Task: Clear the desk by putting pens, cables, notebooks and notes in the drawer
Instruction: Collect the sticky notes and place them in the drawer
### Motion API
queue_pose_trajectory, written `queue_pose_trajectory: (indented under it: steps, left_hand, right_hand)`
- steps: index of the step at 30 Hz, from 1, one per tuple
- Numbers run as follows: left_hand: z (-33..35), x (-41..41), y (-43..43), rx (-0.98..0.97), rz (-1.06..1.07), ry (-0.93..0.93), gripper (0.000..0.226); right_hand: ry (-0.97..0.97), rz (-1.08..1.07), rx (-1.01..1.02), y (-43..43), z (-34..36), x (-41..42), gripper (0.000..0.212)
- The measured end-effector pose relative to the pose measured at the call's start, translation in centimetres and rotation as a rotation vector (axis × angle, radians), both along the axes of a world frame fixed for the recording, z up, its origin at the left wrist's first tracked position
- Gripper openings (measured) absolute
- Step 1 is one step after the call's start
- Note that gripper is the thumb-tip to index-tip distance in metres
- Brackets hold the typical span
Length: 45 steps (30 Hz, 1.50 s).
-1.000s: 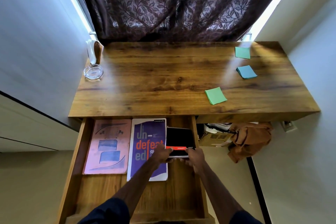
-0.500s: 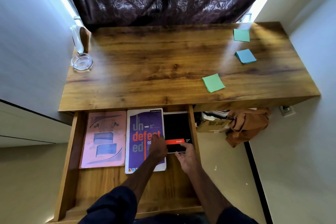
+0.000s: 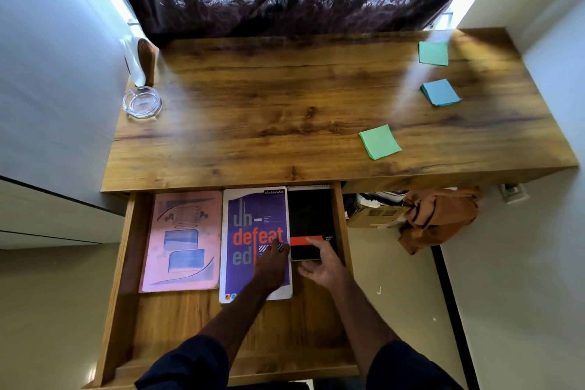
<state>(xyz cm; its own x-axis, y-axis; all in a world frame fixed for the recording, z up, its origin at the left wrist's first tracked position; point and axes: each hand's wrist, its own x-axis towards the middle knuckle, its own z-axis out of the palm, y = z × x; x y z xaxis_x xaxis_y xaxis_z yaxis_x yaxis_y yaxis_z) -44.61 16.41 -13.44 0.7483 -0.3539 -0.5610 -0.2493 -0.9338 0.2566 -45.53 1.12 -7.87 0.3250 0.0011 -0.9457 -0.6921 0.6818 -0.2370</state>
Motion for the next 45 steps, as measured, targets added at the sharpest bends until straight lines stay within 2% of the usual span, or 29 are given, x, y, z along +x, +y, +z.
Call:
queue_pose_trajectory:
  steps: [2,5,7,12,15,20,28,37,45]
  left_hand:
    - [0.0,-0.1,-0.1,0.026,-0.020,-0.002,0.075]
    - [0.3,0.0,0.1,0.049,-0.048,0.000,0.076]
    - [0.3,0.0,0.0,0.040,-0.061,-0.009,0.072]
    - [1.0,0.4,-0.1,0.061,-0.063,-0.036,0.046]
    - [2.6,0.5,-1.1,0.067,-0.047,-0.076,0.034]
    - [7.1,0.2,-4.5,-0.063,0.023,-0.174,0.020]
    - [14.4,0.3,-11.8,-0.257,0.107,-0.342,0.019]
    - [19.2,-1.2,-21.9,-0.368,0.223,-0.339,0.016]
    - [21.0,-0.5,-26.4,-0.383,0.223,-0.358,0.011]
  right_hand:
    - [0.019,0.000,-0.051,-0.3,-0.4,-0.3,0.048]
    - [0.050,0.035,-0.122,-0.5,-0.7,-0.7,0.055]
    - [0.029,0.053,-0.161,-1.0,0.0,-1.3,0.052]
    - [-0.037,0.111,-0.226,-2.2,1.6,-2.7,0.045]
    - [-0.119,0.101,-0.234,-3.4,3.0,-3.9,0.034]
    - [-0.234,0.094,-0.212,-6.1,5.7,-5.3,0.030]
    - [-0.410,0.110,-0.204,-14.3,11.2,-4.5,0.026]
    - [-0.490,0.120,-0.223,-27.8,15.2,-8.9,0.021]
    - [-0.508,0.120,-0.220,-33.8,19.0,-7.4,0.022]
